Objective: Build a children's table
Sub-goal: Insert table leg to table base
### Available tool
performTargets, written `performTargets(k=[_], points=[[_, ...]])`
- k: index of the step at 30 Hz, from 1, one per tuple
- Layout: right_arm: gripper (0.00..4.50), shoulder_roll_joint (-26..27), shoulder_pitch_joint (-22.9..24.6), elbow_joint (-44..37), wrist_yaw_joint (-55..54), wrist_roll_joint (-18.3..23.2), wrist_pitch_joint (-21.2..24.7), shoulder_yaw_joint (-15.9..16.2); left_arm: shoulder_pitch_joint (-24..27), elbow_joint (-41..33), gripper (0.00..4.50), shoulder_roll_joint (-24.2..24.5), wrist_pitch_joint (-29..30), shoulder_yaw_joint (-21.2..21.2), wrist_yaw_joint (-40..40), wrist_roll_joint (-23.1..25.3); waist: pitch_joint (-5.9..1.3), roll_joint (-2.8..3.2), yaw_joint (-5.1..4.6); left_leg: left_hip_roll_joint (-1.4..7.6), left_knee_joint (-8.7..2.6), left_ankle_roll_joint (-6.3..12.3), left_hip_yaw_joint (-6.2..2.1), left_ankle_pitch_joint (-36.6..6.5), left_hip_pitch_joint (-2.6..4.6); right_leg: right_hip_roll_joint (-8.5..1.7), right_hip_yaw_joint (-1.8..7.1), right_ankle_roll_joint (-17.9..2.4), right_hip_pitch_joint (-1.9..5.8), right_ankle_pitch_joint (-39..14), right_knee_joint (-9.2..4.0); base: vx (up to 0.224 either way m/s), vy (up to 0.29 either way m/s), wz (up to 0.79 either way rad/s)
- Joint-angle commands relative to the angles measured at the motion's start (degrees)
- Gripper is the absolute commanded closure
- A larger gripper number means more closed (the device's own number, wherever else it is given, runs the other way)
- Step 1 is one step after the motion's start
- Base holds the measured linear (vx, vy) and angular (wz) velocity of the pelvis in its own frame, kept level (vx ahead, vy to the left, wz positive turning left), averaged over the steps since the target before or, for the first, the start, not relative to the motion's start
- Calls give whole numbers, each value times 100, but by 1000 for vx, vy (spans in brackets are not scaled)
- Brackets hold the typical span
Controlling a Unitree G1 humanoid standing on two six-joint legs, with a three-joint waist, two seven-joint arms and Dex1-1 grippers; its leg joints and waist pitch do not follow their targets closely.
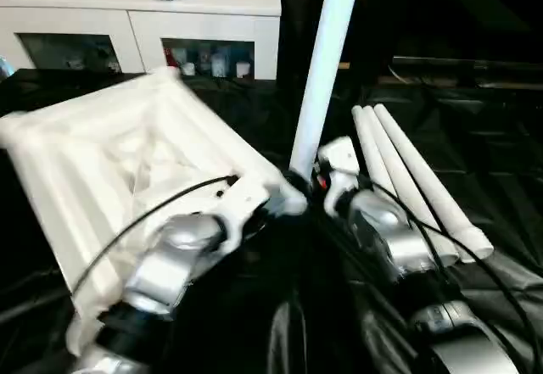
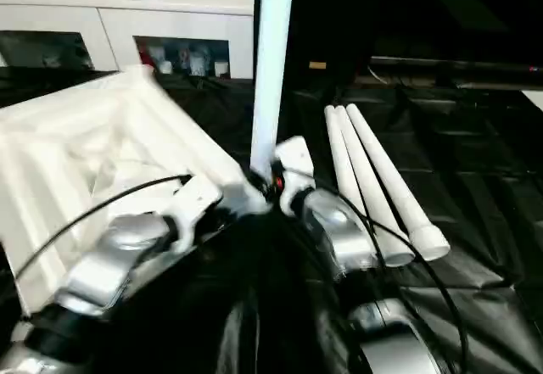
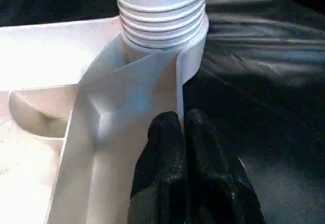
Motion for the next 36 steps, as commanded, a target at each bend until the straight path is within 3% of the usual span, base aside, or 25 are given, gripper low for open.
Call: performTargets(k=[1, 2, 5, 10, 14, 16, 18, 28, 29, 32, 36], points=[[262, 193, 232, 680, -23, -169, 333, 204, -187, -54, 450, -195, -26, 49, 395, 69, -231, 36, 8, 301, -479, 117, -102, -801, 13, -408, 213, -1427, 175, -145, -395, 0, 0, 0], [262, 257, 179, 770, -37, -176, 343, 209, -197, -5, 450, -254, -53, 25, 454, 101, -243, 39, 29, 292, -450, 254, -91, -520, 16, -399, 201, -1493, 192, 300, -363, 0, 0, 0], [262, 316, 120, 924, -51, -219, 289, 203, -172, -27, 450, -272, -32, -22, 456, 138, -233, 33, 47, 299, -445, 370, -83, -443, 20, -406, 199, -1553, 201, 481, -356, 0, 0, 0], [262, 389, 39, 1157, -121, -303, 206, 185, -108, -150, 450, -164, 19, -96, 363, 123, -167, 41, 19, 327, -534, 148, -101, -1237, 47, -414, 209, -1422, 146, -803, -468, 0, 0, 0], [262, 429, -18, 1246, -103, -273, 199, 109, -90, -177, 450, -108, -6, -88, 287, 91, -156, 35, -11, 322, -553, 71, -107, -1361, 46, -413, 220, -1320, 124, -974, -488, 0, 0, 0], [206, 432, -58, 1265, -61, -250, 191, 46, -84, -194, 450, -65, -46, -81, 206, 66, -156, 34, -15, 322, -558, 69, -107, -1380, 49, -412, 221, -1291, 117, -1033, -495, 0, 0, 0], [190, 419, -100, 1280, -68, -274, 164, 29, -70, -217, 450, 9, -236, -109, 61, 37, -175, 19, -18, 319, -552, 84, -109, -1307, 38, -418, 221, -1297, 127, -1001, -491, 0, 0, 0], [101, 289, -196, 697, 499, 23, 122, -151, 50, -397, 450, 298, -420, -128, -385, -174, -275, 53, 37, 319, -437, 473, -72, -194, 18, -399, 198, -1689, 219, 790, -303, 0, 0, 0], [82, 213, -152, 477, 691, 60, 183, -115, 66, -413, 450, 350, -457, -135, -468, -199, -300, 76, 72, 306, -394, 607, -65, 46, 22, -393, 196, -1738, 224, 1201, -262, 0, 0, 0], [70, -66, 13, -108, 1257, 109, 422, 63, 100, -431, 450, 521, -578, -173, -704, -265, -347, 73, 112, 289, -323, 824, -59, 494, 11, -351, 173, -1748, 232, 1951, -185, 0, 0, 0], [70, -484, 275, -735, 1966, 81, 511, 340, 156, -451, 450, 737, -771, -218, -1048, -362, -331, 61, 143, 302, -323, 839, -49, 280, 11, -371, 172, -1744, 228, 1670, -203, 0, 0, 0]])
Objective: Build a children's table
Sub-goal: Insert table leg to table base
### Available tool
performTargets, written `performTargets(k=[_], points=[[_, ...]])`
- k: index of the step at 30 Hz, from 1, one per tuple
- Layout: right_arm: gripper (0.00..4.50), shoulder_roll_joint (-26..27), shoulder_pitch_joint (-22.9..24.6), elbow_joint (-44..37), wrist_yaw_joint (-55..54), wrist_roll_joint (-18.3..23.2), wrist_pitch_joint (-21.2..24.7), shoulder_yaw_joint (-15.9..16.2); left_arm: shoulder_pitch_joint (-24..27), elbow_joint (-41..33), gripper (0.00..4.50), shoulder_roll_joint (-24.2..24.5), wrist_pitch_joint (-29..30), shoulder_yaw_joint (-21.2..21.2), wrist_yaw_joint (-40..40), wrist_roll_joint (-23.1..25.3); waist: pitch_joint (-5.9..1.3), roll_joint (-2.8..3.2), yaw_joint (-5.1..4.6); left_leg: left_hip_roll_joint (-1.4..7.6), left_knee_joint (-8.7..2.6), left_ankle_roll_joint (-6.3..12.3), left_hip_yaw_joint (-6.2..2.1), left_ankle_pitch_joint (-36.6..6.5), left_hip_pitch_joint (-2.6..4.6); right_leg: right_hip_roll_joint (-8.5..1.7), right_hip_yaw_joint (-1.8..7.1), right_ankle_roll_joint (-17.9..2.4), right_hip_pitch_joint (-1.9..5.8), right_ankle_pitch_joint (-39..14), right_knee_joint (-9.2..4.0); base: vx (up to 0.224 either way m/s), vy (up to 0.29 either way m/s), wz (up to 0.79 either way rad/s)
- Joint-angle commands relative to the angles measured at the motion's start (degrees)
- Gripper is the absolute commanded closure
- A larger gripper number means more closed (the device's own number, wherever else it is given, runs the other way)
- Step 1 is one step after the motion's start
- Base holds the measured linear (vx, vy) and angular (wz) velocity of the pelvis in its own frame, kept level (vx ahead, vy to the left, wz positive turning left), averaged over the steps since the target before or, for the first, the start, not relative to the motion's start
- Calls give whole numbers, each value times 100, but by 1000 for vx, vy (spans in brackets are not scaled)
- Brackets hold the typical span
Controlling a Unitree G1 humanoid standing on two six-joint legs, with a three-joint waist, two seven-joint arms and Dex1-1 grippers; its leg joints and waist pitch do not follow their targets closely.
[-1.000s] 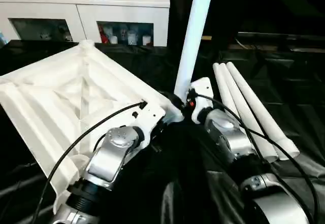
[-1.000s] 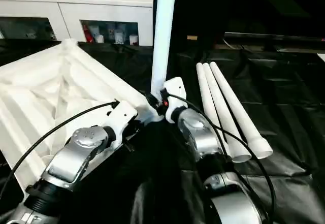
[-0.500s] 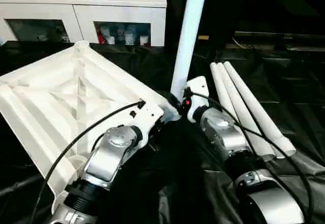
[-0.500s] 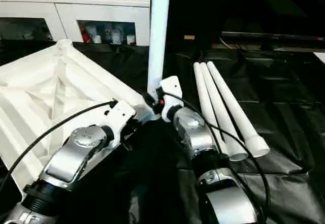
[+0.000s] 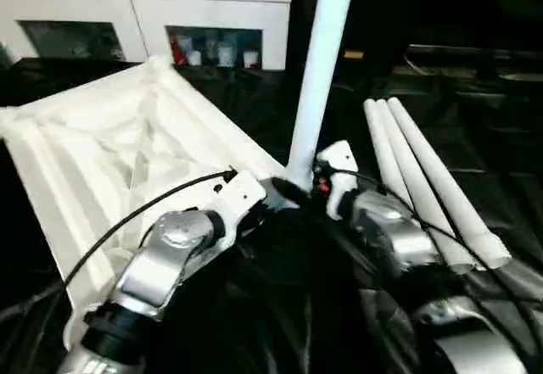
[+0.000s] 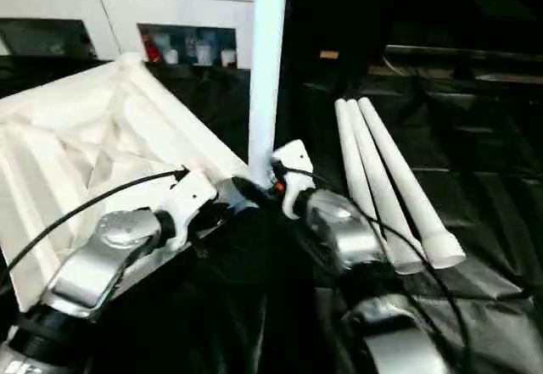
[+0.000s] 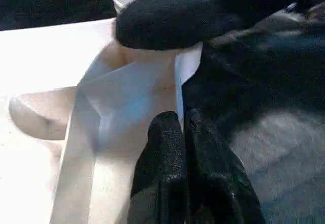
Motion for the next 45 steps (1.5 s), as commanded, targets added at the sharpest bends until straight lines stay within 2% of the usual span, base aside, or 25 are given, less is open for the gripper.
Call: performTargets(k=[1, 5, 12, 13, 14, 16, 18, 21, 26, 30, 34, 40, 41, 45], points=[[70, -164, 152, -526, 642, 16, 61, 310, 29, -145, 450, 69, -248, -163, -326, -125, -370, 18, 21, 299, -301, 760, -56, 164, 116, -386, 183, -1736, 345, 1541, -216, 0, 0, 0], [70, -598, 399, -1071, 1291, 64, 256, 513, 55, -104, 450, 303, -521, -218, -789, -241, -356, 2, 56, 303, -307, 690, -58, 18, 122, -385, 189, -1685, 339, 1244, -226, 0, 0, 0], [70, -993, 594, -1447, 1761, 87, 551, 668, 9, -26, 450, 617, -745, -303, -1390, -422, -355, 22, 95, 309, -305, 590, -52, -120, 157, -390, 195, -1714, 306, 974, -232, 0, 0, 0], [84, -1005, 604, -1454, 1785, 96, 573, 671, 4, -23, 450, 637, -754, -309, -1434, -431, -362, 39, 101, 305, -303, 562, -59, -89, 147, -393, 192, -1717, 314, 1015, -216, 0, 0, 0], [103, -1019, 625, -1468, 1821, 112, 612, 677, -2, -19, 450, 668, -773, -317, -1485, -433, -366, 29, 91, 299, -299, 548, -63, -67, 142, -383, 186, -1722, 321, 1065, -211, 0, 0, 0], [103, -1020, 669, -1513, 1844, 120, 666, 679, 6, -25, 450, 688, -790, -305, -1525, -441, -366, 29, 93, 299, -301, 539, -63, -60, 142, -383, 181, -1725, 318, 1082, -209, 0, 0, 0], [135, -1008, 715, -1559, 1841, 122, 729, 693, 4, -24, 450, 704, -806, -301, -1553, -462, -369, 31, 98, 295, -295, 514, -60, -117, 144, -394, 190, -1726, 321, 1030, -216, 0, 0, 0], [150, -969, 772, -1595, 1843, 177, 830, 709, 34, -56, 450, 726, -798, -308, -1598, -496, -369, 22, 98, 293, -292, 473, -64, -181, 134, -398, 191, -1715, 327, 931, -211, 0, 0, 0], [172, -912, 788, -1514, 1899, 254, 915, 647, 57, -58, 450, 761, -831, -316, -1699, -528, -378, 23, 95, 290, -288, 417, -67, -259, 133, -398, 192, -1699, 328, 782, -212, 0, 0, 0], [177, -886, 818, -1415, 2018, 474, 1065, 489, 34, -11, 450, 779, -859, -301, -1744, -521, -404, 12, 103, 283, -265, 479, -63, -105, 129, -394, 189, -1730, 338, 1005, -186, 0, 0, 0], [177, -884, 884, -1305, 2012, 570, 1055, 382, 12, 43, 450, 784, -889, -295, -1693, -493, -408, 10, 115, 283, -255, 523, -61, -50, 123, -398, 185, -1758, 339, 1067, -176, 0, 0, 0], [178, -752, 1075, -1080, 1950, 650, 926, 225, 19, 53, 450, 689, -1049, -165, -1519, -534, -432, 13, 133, 291, -250, 479, -63, -145, 133, -408, 181, -1755, 340, 882, -179, 0, 0, 0], [178, -736, 1086, -1060, 1954, 673, 939, 204, 10, 59, 405, 657, -998, -121, -1507, -584, -434, 14, 136, 289, -247, 477, -68, -119, 128, -402, 177, -1751, 341, 908, -170, 0, 0, 0], [178, -633, 1133, -869, 1895, 741, 865, 104, 23, -6, 388, 577, -1105, 151, -1497, -846, -442, 19, 142, 275, -233, 476, -64, -121, 117, -412, 175, -1796, 342, 931, -161, 0, 0, 0]])
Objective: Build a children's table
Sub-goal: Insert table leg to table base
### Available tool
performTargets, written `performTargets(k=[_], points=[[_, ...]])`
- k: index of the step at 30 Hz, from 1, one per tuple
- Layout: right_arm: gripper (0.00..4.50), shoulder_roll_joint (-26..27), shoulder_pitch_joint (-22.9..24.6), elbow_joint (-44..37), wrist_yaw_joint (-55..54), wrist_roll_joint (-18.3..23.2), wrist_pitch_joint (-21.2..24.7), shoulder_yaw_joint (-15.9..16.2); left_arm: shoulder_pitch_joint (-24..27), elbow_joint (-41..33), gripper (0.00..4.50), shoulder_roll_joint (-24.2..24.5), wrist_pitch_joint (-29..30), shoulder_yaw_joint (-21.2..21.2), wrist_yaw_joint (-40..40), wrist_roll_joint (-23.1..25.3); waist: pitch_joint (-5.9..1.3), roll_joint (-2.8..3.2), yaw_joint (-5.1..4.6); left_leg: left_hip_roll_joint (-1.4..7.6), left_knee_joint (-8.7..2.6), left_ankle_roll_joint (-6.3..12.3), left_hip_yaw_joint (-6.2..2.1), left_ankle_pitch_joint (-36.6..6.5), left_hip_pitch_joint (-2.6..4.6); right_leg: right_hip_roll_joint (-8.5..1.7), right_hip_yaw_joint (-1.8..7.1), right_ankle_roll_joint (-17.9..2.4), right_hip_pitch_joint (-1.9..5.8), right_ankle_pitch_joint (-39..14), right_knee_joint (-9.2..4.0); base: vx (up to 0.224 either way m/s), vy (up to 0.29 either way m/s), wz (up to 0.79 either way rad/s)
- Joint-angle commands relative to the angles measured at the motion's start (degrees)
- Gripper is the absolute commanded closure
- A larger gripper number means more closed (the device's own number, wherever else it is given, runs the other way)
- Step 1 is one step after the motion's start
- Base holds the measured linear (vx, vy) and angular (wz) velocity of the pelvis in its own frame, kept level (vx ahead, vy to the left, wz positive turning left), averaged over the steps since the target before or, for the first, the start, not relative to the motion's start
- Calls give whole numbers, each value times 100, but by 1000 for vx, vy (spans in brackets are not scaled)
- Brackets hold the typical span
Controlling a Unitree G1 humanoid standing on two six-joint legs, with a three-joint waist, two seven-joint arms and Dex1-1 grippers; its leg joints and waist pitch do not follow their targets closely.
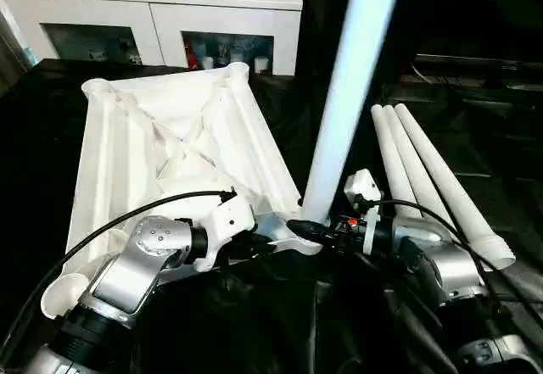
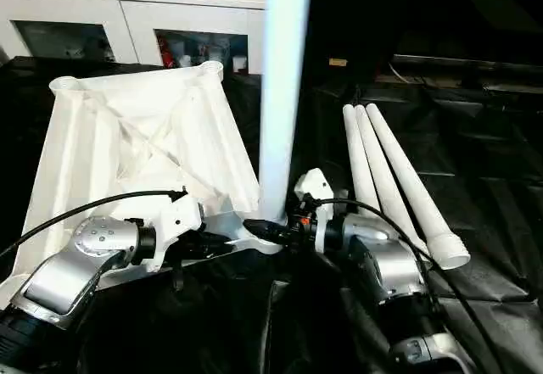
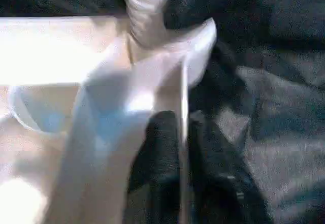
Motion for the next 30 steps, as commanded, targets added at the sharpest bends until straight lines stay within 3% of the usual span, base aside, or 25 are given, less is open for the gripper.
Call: performTargets(k=[1, 6, 14, 25, 28, 30], points=[[178, 58, 146, 266, 26, -16, -1, 104, -119, -162, 374, -61, -195, 278, 97, -262, -427, 29, 9, 277, -360, 436, -65, -198, 102, -408, 169, -1824, 323, 879, -284, 0, 0, 0], [178, 138, 142, 481, -8, -33, -139, 47, -290, -249, 330, -228, -111, 903, -88, -1062, -436, 41, -25, 258, -362, 364, -60, -307, 113, -390, 165, -1795, 328, 752, -289, 0, 0, 0], [178, 193, 105, 636, 12, -84, -280, 89, -465, -390, 261, -614, 240, 1093, -244, -1867, -440, 61, -19, 257, -354, 363, -57, -341, 110, -376, 162, -1802, 327, 765, -289, 0, 0, 0], [178, 200, 57, 654, 57, -126, -276, 153, -929, -221, 178, -1133, 377, 1051, -110, -2170, -443, 46, -25, 258, -348, 382, -69, -348, 102, -381, 166, -1767, 355, 719, -298, 0, 0, 0], [178, 199, 32, 682, 65, -146, -283, 177, -1052, -159, 158, -1236, 272, 963, -72, -2100, -446, 19, -38, 255, -342, 420, -67, -323, 96, -376, 164, -1766, 359, 762, -300, 0, 0, 0], [178, 204, 17, 707, 55, -164, -289, 190, -1111, -112, 140, -1310, 173, 923, -13, -2024, -441, 32, -26, 256, -343, 428, -63, -358, 105, -378, 167, -1762, 350, 668, -312, 0, 0, 0]])
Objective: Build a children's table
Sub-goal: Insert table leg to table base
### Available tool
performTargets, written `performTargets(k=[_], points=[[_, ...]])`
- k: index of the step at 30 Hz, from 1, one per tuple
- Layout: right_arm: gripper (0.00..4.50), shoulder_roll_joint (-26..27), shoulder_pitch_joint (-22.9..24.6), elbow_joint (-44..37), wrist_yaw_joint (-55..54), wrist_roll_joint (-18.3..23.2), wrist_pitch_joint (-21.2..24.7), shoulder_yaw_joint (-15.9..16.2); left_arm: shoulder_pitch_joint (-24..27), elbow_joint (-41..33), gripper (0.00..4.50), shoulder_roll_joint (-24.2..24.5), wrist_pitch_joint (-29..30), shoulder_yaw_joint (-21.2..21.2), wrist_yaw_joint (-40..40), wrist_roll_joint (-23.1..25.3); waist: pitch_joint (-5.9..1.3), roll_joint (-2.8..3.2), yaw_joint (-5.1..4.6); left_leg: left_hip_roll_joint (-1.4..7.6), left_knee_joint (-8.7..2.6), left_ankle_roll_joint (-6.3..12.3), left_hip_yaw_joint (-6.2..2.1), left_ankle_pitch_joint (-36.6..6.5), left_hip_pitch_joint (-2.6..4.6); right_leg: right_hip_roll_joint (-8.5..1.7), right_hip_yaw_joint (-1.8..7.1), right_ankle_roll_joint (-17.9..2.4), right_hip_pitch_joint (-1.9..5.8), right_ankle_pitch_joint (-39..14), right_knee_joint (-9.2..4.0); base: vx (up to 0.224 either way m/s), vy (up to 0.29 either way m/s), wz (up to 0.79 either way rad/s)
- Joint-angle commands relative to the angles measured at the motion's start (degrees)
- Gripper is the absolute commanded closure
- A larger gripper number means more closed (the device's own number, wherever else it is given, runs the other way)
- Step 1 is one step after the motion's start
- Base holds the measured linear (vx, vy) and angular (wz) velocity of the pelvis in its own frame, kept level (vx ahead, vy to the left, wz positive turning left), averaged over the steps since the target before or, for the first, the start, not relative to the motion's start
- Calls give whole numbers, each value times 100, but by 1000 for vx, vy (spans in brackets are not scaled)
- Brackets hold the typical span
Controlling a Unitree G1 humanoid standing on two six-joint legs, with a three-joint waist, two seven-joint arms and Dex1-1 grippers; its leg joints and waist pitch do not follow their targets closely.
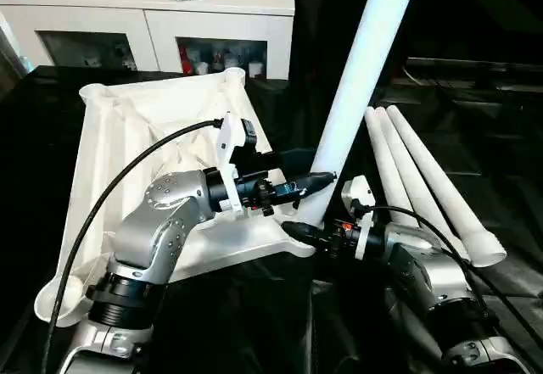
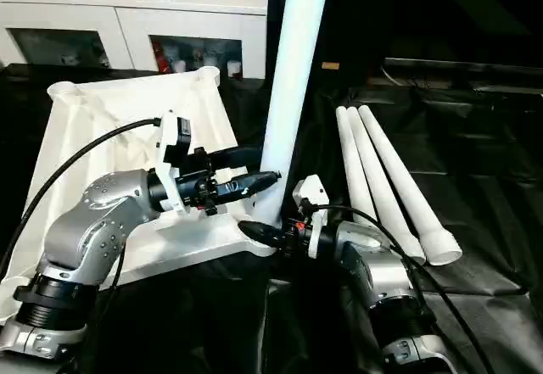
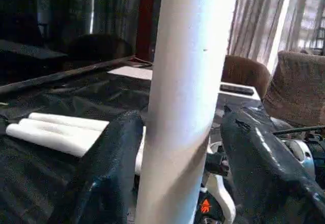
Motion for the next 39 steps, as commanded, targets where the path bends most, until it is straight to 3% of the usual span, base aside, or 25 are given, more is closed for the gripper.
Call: performTargets(k=[1, 2, 3, 5, 7, 8, 14, 18, 23, 26, 27, 31, 39], points=[[178, -5, 58, 233, 42, -180, 115, 190, -156, 19, 140, -62, -115, -97, 64, 78, -391, 14, 22, 256, -367, 425, -65, -364, 86, -385, 167, -1759, 338, 648, -340, 0, 0, 0], [178, -3, 42, 258, 38, -191, 115, 197, -190, 50, 124, -119, -177, -119, 91, 111, -386, -23, 14, 255, -370, 419, -60, -404, 81, -388, 169, -1751, 344, 582, -354, 0, 0, 0], [178, -3, 42, 258, 38, -191, 115, 197, -190, 50, 114, -119, -177, -119, 91, 111, -386, -6, 18, 258, -374, 410, -69, -398, 76, -396, 167, -1750, 348, 543, -346, 0, 0, 0], [178, -5, 31, 267, 38, -192, 120, 203, -210, 68, 160, -126, -153, -147, 86, 113, -386, -11, 11, 254, -369, 414, -66, -389, 77, -389, 169, -1738, 345, 547, -346, 0, 0, 0], [178, -8, -7, 281, 47, -188, 148, 213, -264, 173, 160, -120, -138, -249, 103, 240, -383, -10, 5, 253, -367, 430, -65, -405, 81, -390, 173, -1721, 342, 505, -352, 0, 0, 0], [178, -6, -16, 286, 49, -191, 153, 214, -275, 222, 191, -118, -197, -277, 155, 330, -377, -4, 3, 256, -371, 415, -66, -456, 88, -388, 174, -1698, 333, 408, -365, 0, 0, 0], [178, -2, -42, 294, 61, -202, 180, 184, -316, 332, 249, -132, -173, -285, 318, 405, -381, 1, 9, 258, -375, 385, -68, -478, 92, -390, 174, -1719, 335, 443, -360, 0, 0, 0], [178, -2, -62, 293, 42, -198, 174, 176, -387, 453, 262, -98, -159, -336, 371, 523, -365, 14, 3, 258, -391, 343, -71, -587, 101, -386, 172, -1694, 328, 293, -379, 0, 0, 0], [178, 11, -80, 367, -104, -297, 22, 168, -426, 532, 264, -77, -151, -375, 349, 567, -330, 28, -3, 269, -438, 140, -79, -979, 139, -401, 180, -1644, 319, -313, -445, 0, 0, 0], [178, 28, -105, 393, -163, -286, 43, 132, -419, 540, 264, -45, -122, -424, 347, 600, -327, 41, -12, 270, -455, 89, -88, -1055, 144, -394, 181, -1616, 316, -392, -452, 0, 0, 0], [122, 48, -148, 395, -198, -218, 107, 52, -399, 566, 264, -5, -134, -502, 367, 700, -328, 51, -15, 267, -456, 78, -89, -1064, 140, -396, 185, -1610, 318, -373, -454, 0, 0, 0], [74, -37, -165, 204, -241, -208, 58, -13, -393, 632, 265, -5, -143, -547, 459, 816, -333, 43, -10, 269, -455, 63, -87, -1030, 146, -401, 188, -1607, 316, -310, -454, 0, 0, 0], [64, -374, -202, -476, 43, 70, 472, -130, -448, 738, 265, 13, -109, -613, 531, 927, -315, 25, -1, 266, -464, 117, -87, -1082, 143, -396, 193, -1517, 311, -506, -482, 0, 0, 0]])
